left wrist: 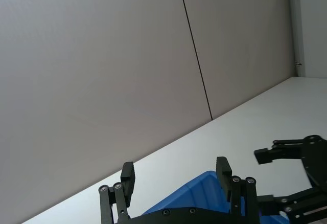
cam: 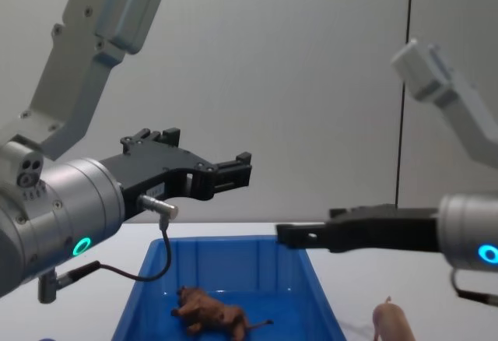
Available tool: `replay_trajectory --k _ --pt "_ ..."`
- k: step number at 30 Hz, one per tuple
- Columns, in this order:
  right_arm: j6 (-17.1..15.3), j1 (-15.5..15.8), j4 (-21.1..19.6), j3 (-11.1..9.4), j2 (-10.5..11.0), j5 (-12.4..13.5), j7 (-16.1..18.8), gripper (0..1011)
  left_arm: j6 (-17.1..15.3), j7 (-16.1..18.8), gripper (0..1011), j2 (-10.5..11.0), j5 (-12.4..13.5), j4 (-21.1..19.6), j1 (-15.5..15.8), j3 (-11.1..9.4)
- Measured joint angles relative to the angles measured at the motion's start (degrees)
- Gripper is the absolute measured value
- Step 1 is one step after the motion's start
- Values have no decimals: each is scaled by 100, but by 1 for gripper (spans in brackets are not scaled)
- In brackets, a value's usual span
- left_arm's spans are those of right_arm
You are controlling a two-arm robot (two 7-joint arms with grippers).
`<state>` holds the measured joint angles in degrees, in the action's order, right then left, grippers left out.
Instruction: Pick up the two dolls from the table and place them into the box.
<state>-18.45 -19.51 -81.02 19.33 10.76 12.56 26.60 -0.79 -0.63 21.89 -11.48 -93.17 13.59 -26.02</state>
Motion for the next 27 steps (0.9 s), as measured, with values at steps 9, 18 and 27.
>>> replay_trajectory --k 9,18,27 --pt "-114 518 -578 -90 336 122 -457 1001 0 0 1004 0 0 0 0 0" --pt "-301 858 -887 -136 542 258 -717 1001 0 0 1003 0 0 0 0 0" --pt "-500 1025 -947 -142 616 368 -841 1001 0 0 1003 0 0 0 0 0"
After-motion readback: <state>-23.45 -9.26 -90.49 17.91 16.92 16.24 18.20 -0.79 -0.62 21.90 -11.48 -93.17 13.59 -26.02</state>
